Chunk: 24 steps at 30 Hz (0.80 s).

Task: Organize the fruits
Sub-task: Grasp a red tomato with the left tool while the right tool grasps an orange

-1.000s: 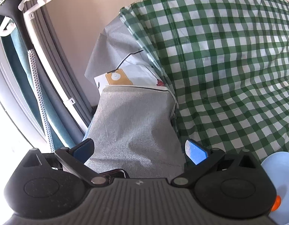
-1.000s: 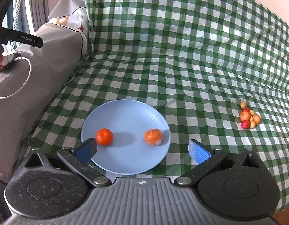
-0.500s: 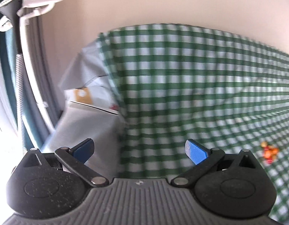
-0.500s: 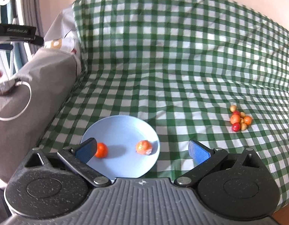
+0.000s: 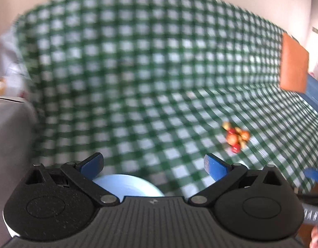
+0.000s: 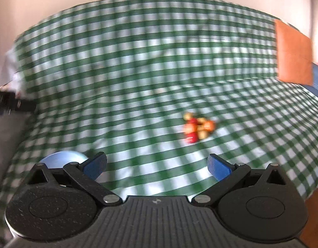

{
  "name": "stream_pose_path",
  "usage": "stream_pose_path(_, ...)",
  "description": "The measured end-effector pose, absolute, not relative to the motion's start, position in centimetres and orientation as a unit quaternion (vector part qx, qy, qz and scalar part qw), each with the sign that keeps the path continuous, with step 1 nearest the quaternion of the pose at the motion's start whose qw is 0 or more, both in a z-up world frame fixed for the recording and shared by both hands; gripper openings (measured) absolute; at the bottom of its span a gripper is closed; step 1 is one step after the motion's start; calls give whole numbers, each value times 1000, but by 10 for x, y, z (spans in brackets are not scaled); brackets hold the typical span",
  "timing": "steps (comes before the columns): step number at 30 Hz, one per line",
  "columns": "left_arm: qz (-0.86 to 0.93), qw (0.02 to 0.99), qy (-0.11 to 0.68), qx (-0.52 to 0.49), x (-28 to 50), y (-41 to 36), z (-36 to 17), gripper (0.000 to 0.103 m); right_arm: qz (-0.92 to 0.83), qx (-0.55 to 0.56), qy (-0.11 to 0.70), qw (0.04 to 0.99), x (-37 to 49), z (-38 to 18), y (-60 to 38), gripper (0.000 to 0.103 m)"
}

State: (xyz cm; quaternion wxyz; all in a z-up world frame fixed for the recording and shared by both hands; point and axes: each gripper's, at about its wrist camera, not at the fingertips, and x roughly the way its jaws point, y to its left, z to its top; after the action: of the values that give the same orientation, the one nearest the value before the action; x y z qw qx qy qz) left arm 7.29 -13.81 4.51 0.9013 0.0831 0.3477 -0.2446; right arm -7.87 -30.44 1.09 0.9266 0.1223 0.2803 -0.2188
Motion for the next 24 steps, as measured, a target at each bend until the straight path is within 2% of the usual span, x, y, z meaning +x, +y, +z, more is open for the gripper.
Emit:
stream_pose_path(6,-284,875,373,123,98,-235,-18,103,-285,132,285,906,-61,-19,-410,102)
stream_pose_path(10,-321,849,394,147,111,-310,-63,103,-296,145,316,890,-37,-57,-480,102)
stream_pose_path(15,-361,814,413,191,124,-390,-115,103,-288,132,352,881,-6,-104,-533,102)
stream_pose_path(19,-369,810,414,192,140,-419,-143,102,-269,139,357,884,13,-126,-555,102)
stream_pose_path(20,-370,811,413,186,145,-421,-147,97,-258,132,359,887,19,-132,-558,102)
stream_pose_path(21,-372,813,410,180,151,-422,-150,83,-249,123,361,890,25,-137,-559,102)
stream_pose_path(24,-396,805,413,155,165,-417,-151,57,-222,102,361,900,43,-146,-564,102)
